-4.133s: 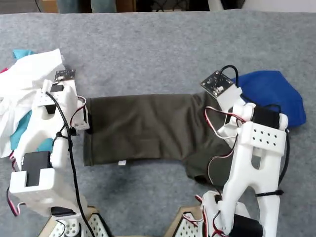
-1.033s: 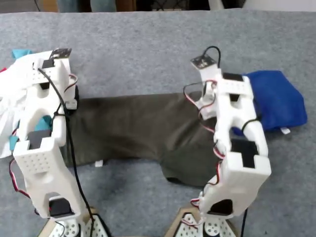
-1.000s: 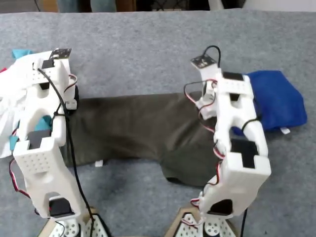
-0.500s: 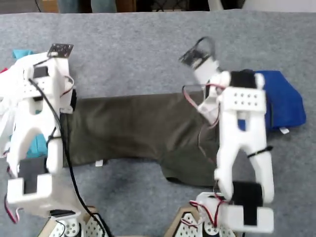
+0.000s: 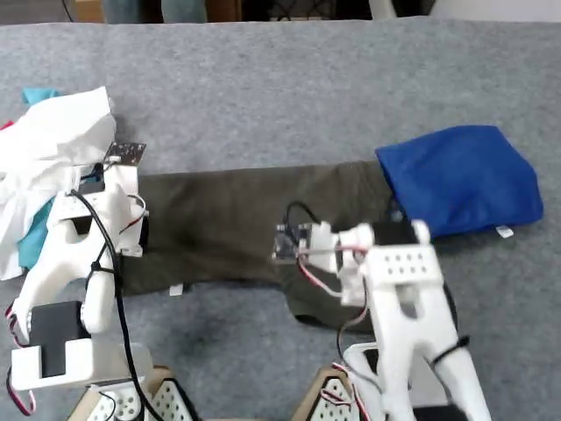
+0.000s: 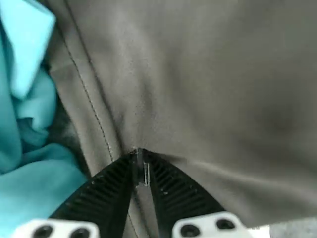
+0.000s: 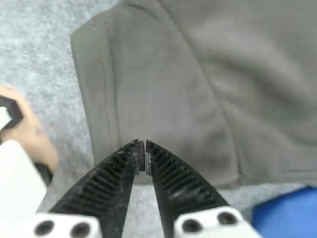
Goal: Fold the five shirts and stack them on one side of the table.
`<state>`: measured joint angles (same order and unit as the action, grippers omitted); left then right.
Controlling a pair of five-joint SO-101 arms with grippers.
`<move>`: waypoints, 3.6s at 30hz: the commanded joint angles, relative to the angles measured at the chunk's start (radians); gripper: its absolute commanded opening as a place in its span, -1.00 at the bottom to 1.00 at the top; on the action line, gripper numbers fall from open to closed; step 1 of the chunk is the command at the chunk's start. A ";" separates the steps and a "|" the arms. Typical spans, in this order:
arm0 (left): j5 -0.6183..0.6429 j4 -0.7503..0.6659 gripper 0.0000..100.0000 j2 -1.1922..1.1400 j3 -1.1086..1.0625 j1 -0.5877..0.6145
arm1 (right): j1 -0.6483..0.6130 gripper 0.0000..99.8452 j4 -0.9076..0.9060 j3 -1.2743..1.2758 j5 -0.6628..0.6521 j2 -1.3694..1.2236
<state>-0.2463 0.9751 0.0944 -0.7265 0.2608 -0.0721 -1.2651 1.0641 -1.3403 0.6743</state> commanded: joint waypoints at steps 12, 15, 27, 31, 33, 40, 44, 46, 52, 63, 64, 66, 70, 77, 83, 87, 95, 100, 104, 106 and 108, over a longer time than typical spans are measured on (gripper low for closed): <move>0.091 -0.069 -0.94 0.043 -0.035 -0.031 | -0.078 -0.59 0.094 0.183 -0.020 0.087; 0.091 -0.069 -0.94 0.043 -0.035 -0.031 | -0.109 -0.59 0.106 0.208 -0.020 0.084; 0.084 -0.069 -0.94 0.043 -0.035 -0.031 | -0.138 -0.58 0.250 0.334 -0.017 0.084; 0.084 -0.069 -0.94 0.043 -0.035 -0.030 | -0.138 -0.59 0.250 0.338 -0.020 0.082; 0.084 -0.069 -0.94 0.043 -0.035 -0.030 | -0.138 -0.62 0.253 0.338 -0.020 0.082; 0.084 -0.069 -0.94 0.043 -0.035 -0.030 | -0.135 -0.96 0.272 0.335 -0.020 0.082; 0.086 -0.069 -0.94 0.043 -0.035 -0.030 | -0.094 -0.97 0.290 0.311 -0.020 0.082; 0.087 -0.069 -0.94 0.043 -0.035 -0.030 | -0.086 -0.97 0.244 0.268 -0.018 0.082; 0.089 -0.069 -0.94 0.043 -0.035 -0.030 | -0.083 -0.97 0.074 0.039 -0.017 0.082; 0.091 -0.069 -0.94 0.043 -0.035 -0.030 | -0.083 -0.97 0.041 -0.374 -0.014 -0.294; 0.091 -0.069 -0.94 0.043 -0.035 -0.030 | -0.083 -0.97 0.040 -0.418 -0.014 -0.334; 0.091 -0.069 -0.94 0.043 -0.038 -0.030 | -0.087 -0.97 0.043 -0.493 -0.015 -0.401; 0.091 -0.071 -0.94 0.043 -0.044 -0.030 | -0.110 -0.97 0.044 -0.605 -0.020 -0.507; 0.091 -0.072 -0.94 0.043 -0.044 -0.030 | -0.150 -0.97 0.086 -0.674 -0.020 -0.661; 0.091 -0.072 -0.94 0.043 -0.044 -0.030 | -0.147 -0.97 0.199 -0.673 -0.009 -0.719; 0.091 -0.084 -0.94 0.043 -0.047 -0.030 | -0.147 -0.86 0.279 -0.677 0.158 -0.719; 0.091 -0.089 -0.94 0.048 -0.054 -0.028 | -0.147 -0.46 0.270 -0.680 0.325 -0.610; 0.091 -0.087 -0.94 0.048 -0.054 -0.028 | -0.118 -0.62 0.183 -0.682 0.330 -0.515; 0.091 -0.089 -0.94 0.048 -0.054 -0.028 | -0.117 -0.95 0.014 -0.674 0.328 -0.458; 0.091 -0.089 -0.94 0.048 -0.054 -0.028 | -0.115 -0.94 -0.015 -0.645 0.330 -0.453; 0.091 -0.089 -0.94 0.048 -0.054 -0.028 | -0.109 -0.97 0.002 -0.599 0.330 -0.460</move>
<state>-0.1634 0.8984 0.1174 -0.7818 0.2424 -0.2025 -1.2574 0.4457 -1.0196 0.1818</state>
